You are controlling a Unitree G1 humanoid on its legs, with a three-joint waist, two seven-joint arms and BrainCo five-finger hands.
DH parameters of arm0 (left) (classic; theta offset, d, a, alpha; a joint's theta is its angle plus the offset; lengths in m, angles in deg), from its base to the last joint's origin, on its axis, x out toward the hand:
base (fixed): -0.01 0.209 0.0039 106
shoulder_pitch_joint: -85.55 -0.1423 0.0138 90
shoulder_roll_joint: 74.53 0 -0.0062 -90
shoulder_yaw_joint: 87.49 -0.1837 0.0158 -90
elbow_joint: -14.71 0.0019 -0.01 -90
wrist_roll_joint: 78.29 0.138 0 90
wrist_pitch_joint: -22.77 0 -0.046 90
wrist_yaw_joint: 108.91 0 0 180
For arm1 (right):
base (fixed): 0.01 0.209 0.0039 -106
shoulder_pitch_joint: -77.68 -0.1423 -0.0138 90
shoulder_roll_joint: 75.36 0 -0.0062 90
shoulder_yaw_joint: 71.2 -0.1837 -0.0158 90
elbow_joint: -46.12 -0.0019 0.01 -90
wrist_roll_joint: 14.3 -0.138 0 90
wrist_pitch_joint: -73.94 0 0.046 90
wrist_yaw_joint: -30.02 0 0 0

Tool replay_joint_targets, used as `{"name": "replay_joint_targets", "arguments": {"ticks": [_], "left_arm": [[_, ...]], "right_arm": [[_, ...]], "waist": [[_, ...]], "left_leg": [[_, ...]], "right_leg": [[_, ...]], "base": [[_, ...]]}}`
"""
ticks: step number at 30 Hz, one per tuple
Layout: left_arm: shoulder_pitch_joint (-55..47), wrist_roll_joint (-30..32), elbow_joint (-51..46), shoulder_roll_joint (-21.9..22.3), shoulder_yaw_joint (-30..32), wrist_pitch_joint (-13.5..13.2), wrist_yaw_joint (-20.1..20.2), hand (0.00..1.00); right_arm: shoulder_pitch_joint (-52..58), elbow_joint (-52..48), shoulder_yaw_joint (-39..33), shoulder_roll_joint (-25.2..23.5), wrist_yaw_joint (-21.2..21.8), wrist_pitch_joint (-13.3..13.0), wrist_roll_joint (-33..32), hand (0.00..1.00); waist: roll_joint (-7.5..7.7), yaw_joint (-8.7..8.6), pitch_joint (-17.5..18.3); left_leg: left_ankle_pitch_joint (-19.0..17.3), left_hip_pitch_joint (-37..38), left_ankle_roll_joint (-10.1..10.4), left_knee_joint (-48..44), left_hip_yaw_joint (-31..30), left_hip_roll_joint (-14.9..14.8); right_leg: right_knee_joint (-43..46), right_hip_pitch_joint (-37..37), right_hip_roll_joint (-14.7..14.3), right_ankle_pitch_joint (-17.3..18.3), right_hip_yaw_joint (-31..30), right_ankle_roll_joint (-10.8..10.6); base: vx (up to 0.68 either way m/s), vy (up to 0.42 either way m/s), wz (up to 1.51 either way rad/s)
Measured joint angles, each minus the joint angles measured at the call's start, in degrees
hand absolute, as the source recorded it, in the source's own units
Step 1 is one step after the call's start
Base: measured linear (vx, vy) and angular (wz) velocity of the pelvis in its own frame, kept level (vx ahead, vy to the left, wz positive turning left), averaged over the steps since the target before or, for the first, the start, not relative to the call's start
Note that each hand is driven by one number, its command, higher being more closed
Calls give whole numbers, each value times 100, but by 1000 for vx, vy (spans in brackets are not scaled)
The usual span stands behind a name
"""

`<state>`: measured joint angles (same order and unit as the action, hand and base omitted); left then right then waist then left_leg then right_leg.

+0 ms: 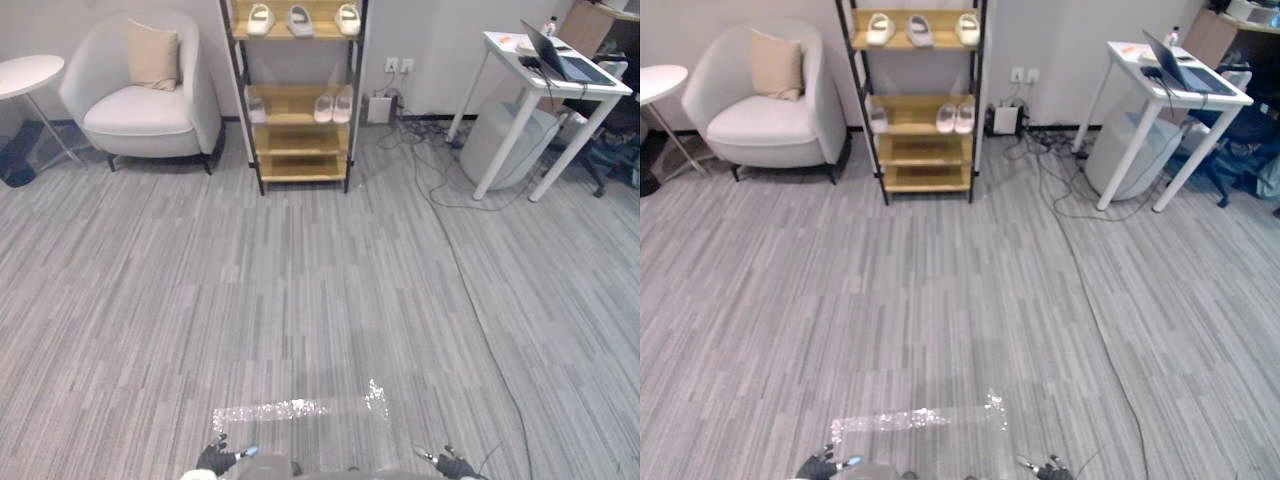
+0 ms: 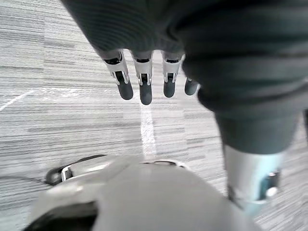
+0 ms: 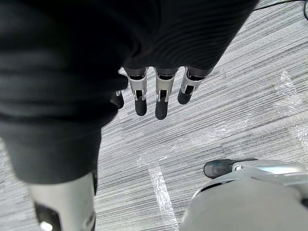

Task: Organize the slippers on the shoe rack

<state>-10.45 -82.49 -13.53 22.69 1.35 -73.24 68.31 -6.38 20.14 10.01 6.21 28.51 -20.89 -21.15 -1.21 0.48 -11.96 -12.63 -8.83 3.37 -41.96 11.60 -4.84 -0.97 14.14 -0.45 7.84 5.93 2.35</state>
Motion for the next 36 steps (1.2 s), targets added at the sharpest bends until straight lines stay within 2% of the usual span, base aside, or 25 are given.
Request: {"name": "replay_joint_targets", "arguments": {"ticks": [2, 4, 7, 8, 9, 10, 11, 13, 15, 16, 18, 20, 22, 23, 24, 25, 26, 27, 29, 30, 32, 33, 34, 35, 36], "left_arm": [[-6, -52, -46, 19, 34, -17, -53, 0], [0, -62, -48, 21, 40, -91, -60, 0], [3, -61, -44, 75, 77, -92, -72, 0], [-33, -75, -34, 67, 120, -92, -72, 0], [-33, -90, -39, 36, 156, -95, -73, 0], [-24, -91, -25, -45, 197, -80, -72, 0], [9, -85, -2, -61, 197, -65, -77, 0], [16, -74, 48, -50, 178, -29, -79, 0], [20, -42, 60, -87, 112, 6, -85, 0], [31, -36, 79, -121, 55, 19, -88, 0], [106, -42, 76, -140, -130, 21, -83, 0], [335, -53, 76, -37, -156, 20, -80, 0], [455, -52, 66, 127, -220, 12, -54, 0], [462, -51, 60, 151, -222, 8, -49, 0], [447, -49, 44, 231, -223, 7, -39, 0], [434, -19, 13, 215, -214, 6, -31, 0], [502, -44, 38, 264, -195, 14, -49, 0], [531, -44, 67, 321, -168, -3, -34, 0], [579, -42, 78, 461, -58, -28, -44, 0], [566, -38, 143, 542, 53, -11, -40, 0], [498, -37, 33, 671, 294, 4, -26, 0], [436, -35, -142, 724, 503, 9, -33, 0], [424, -35, -181, 726, 561, 5, -35, 0], [411, -36, -277, 728, 629, 6, -37, 0], [414, -39, -323, 728, 628, 2, -39, 0]], "right_arm": [[-9, 3, 5, 16, -37, 13, 6, 0], [-10, 3, 6, 16, -74, 30, 7, 0], [-30, -10, 14, 73, -91, 30, 3, 0], [-31, -7, 45, 95, -101, 35, 2, 0], [-30, -7, 51, 69, -103, 34, 4, 0], [11, -7, 37, -34, -100, 33, 5, 0], [-13, -7, -12, -54, -94, 34, 11, 0], [-41, -15, -36, -36, -84, 34, 16, 0], [-37, -15, -57, -66, -79, 38, 23, 0], [-60, -16, -56, -79, -78, 41, 23, 0], [-132, -30, -48, -54, -72, 40, 23, 0], [-261, -71, -50, 26, -62, 30, 22, 0], [-243, -229, -49, 44, -66, 22, 20, 0], [-246, -242, -43, 34, -69, 22, 18, 0], [-167, -236, 2, -72, -66, 25, 18, 0], [-84, -229, 4, -126, -67, 26, 18, 0], [-91, -200, -41, -115, -51, 29, 3, 0], [-169, -192, -18, 37, -53, 53, 17, 0], [-196, -191, -28, 73, -44, 62, 16, 0], [-150, -173, -193, 25, -24, 76, 15, 0], [-24, -232, -234, 14, -35, 79, 8, 0], [77, -348, -169, 33, -50, 81, 6, 0], [88, -392, -163, 33, -68, 83, 6, 0], [81, -454, -169, 8, -87, 79, 2, 0], [82, -451, -174, -6, -91, 80, -1, 0]], "waist": [[-16, 2, -9], [-10, 21, -13], [-76, 44, 2], [-83, 100, 39], [10, 161, 87], [166, 162, 174], [207, 177, 189], [211, 232, 198], [231, 227, 226], [273, 226, 248], [219, 120, 267], [47, -13, 171], [-83, -102, 99], [-59, -133, 110], [164, -151, 166], [288, -159, 189], [220, -189, 143], [-10, -196, 170], [-193, -276, 123], [-249, -328, 123], [-272, -333, 113], [-245, -265, 67], [-246, -252, 57], [-232, -227, 40], [-204, -211, 27]], "left_leg": [[-244, -234, -70, 56, -4, -30], [-193, -367, -50, 961, -47, 50], [367, -413, 204, 2468, -366, 121], [620, -436, 60, 2392, -319, 190], [605, -505, -25, 2248, -281, 298], [347, -636, -220, 2030, -231, 485], [242, -587, -291, 2051, -171, 556], [170, -33, -356, 2462, -59, 659], [118, 635, -424, 2819, -19, 762], [95, 1050, -458, 3044, -27, 838], [94, 1583, -458, 3375, -191, 798], [93, 1887, -457, 3447, -285, 522], [93, 2146, -456, 3446, -299, 274], [70, 2257, -413, 3448, -305, 232], [-129, 2509, -94, 3444, -337, 323], [-225, 2599, 13, 3445, -374, 388], [-403, 2764, 105, 3442, -465, 323], [-426, 2713, 120, 3336, -474, 83], [-425, 2640, 120, 2923, -661, -111], [-394, 2451, 172, 2278, -836, -258], [-145, 1971, 451, 940, -957, -440], [588, 1317, 445, -609, -938, -690], [533, 1069, 413, -1107, -855, -821], [269, 657, 292, -1691, -581, -972], [76, 436, 151, -1714, -398, -969]], "right_leg": [[84, -24, 149, 76, -68, -34], [90, -40, 413, 162, -155, -172], [89, -101, 664, 392, -310, -535], [106, -88, 765, 473, -351, -627], [142, -101, 870, 543, -371, -696], [538, -242, 1072, 683, -401, -845], [1177, -535, 1172, 797, -460, -957], [3256, -1277, 1181, 731, -791, -1099], [4927, -1720, 1169, 668, -717, -1218], [5534, -1889, 1226, 765, -468, -1061], [5761, -2196, 1222, 1014, 258, -685], [5131, -2640, 911, 1237, 753, -368], [3991, -2992, 556, 1098, 733, -373], [3235, -3068, 416, 725, 642, -354], [1723, -3077, 398, -499, 387, -333], [1517, -3085, 467, -994, 312, -330], [1804, -3129, 411, -1171, 332, -33], [2009, -3168, 271, -947, 380, 22], [2112, -3037, 144, -595, 594, 71], [2121, -2824, 94, -367, 753, 76], [2058, -2474, 6, -142, 846, 71], [1912, -2086, -85, 36, 873, 194], [1837, -1930, -127, 79, 876, 200], [1648, -1571, -154, 146, 878, 225], [1465, -1303, -146, 159, 852, 207]], "base": [[94, 99, -21], [187, 169, -20], [252, 250, -23], [354, 330, -32], [447, 303, -17], [450, 274, -10], [534, 304, -12], [430, 231, -15], [486, 151, -10], [513, 99, -8], [472, 3, 12], [469, -77, 21], [420, -115, 14], [651, -242, 17], [481, -195, 19], [519, -240, 23], [362, -164, 14], [444, -218, 16], [382, -215, 29], [429, -283, 53], [327, -212, 40], [256, -107, 14], [323, -113, 12], [333, -96, 10], [323, -98, 3]]}}
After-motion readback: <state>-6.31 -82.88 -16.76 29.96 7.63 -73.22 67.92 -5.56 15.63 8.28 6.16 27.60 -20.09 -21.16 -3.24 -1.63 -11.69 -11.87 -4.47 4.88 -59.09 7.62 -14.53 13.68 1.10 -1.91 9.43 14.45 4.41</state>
